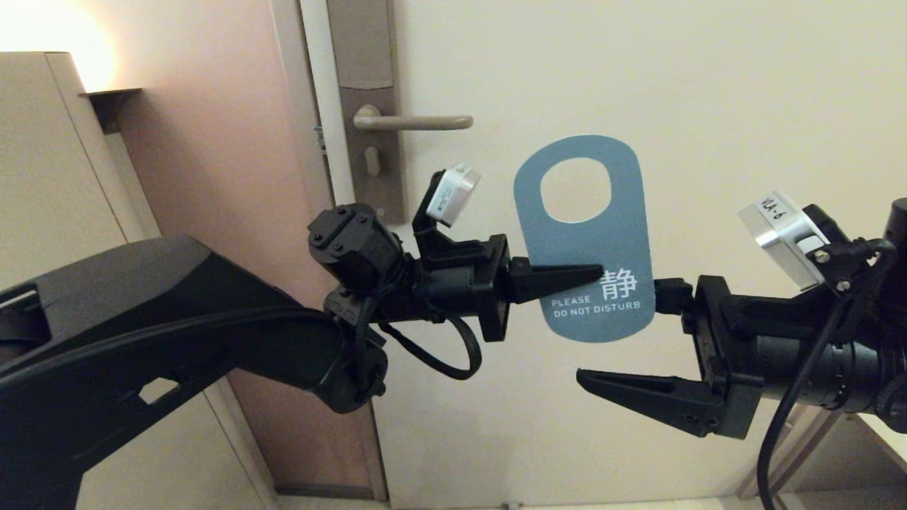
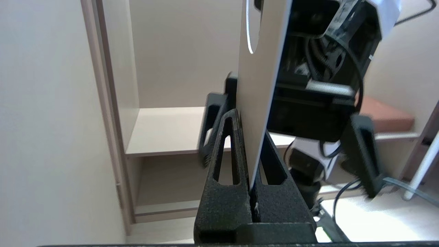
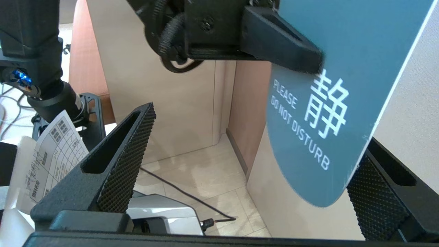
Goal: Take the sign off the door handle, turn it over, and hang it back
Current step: Hand it to the other hand
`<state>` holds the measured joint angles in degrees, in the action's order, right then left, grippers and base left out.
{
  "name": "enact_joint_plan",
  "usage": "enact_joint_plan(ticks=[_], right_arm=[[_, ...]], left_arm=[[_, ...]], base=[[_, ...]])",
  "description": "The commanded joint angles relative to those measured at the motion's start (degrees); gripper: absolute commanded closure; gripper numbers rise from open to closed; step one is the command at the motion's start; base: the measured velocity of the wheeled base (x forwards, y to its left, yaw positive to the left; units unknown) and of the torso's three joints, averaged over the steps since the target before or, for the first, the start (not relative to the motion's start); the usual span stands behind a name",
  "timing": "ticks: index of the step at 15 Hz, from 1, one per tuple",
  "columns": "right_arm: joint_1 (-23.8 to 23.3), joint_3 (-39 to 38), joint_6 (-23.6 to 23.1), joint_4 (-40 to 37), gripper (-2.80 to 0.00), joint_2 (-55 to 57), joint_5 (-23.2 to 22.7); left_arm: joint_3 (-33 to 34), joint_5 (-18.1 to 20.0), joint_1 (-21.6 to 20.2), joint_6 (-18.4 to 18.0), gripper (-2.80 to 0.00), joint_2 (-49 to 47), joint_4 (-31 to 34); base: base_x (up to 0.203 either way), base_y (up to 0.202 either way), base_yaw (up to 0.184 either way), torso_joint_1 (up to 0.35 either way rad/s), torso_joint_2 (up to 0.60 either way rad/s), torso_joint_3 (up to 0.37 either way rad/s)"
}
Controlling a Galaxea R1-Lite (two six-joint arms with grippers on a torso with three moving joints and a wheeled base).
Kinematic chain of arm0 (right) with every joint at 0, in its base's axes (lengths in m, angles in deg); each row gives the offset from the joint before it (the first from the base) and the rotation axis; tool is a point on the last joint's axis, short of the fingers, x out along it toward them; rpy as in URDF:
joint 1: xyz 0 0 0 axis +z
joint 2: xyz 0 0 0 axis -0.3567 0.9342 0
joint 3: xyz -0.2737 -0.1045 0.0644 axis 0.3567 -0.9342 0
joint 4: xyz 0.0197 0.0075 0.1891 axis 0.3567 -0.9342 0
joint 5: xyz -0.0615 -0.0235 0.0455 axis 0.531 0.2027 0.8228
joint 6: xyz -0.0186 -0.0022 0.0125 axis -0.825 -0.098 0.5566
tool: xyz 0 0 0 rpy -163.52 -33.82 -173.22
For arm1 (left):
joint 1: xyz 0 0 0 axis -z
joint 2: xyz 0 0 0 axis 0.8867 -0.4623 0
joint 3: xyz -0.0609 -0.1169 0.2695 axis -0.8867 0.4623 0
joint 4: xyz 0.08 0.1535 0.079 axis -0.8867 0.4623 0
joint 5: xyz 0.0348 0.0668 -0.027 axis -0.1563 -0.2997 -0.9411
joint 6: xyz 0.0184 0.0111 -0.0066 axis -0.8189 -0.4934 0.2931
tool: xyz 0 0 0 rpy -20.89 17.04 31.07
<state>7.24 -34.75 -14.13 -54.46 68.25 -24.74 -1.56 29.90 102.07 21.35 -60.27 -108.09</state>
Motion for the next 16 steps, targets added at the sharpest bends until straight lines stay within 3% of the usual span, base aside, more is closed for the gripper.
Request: enact_joint_plan(ticks=[1, 16], right_arm=[[-0.18, -0.02, -0.01, 0.2, -2.8, 0.3, -0.21], [-3.08, -0.28, 0.0, 0.2, -2.8, 1.1, -0.21]], left_arm=[[1.2, -0.84, 0.03, 0.51, 0.0, 1.36, -1.24], [3.18, -3.08, 0.82, 1.65, 0.0, 2.39, -1.16]], base=[[0.0, 0.0, 0.0, 0.0, 0.0, 0.0], [0.0, 0.0, 0.0, 0.0, 0.0, 0.0]])
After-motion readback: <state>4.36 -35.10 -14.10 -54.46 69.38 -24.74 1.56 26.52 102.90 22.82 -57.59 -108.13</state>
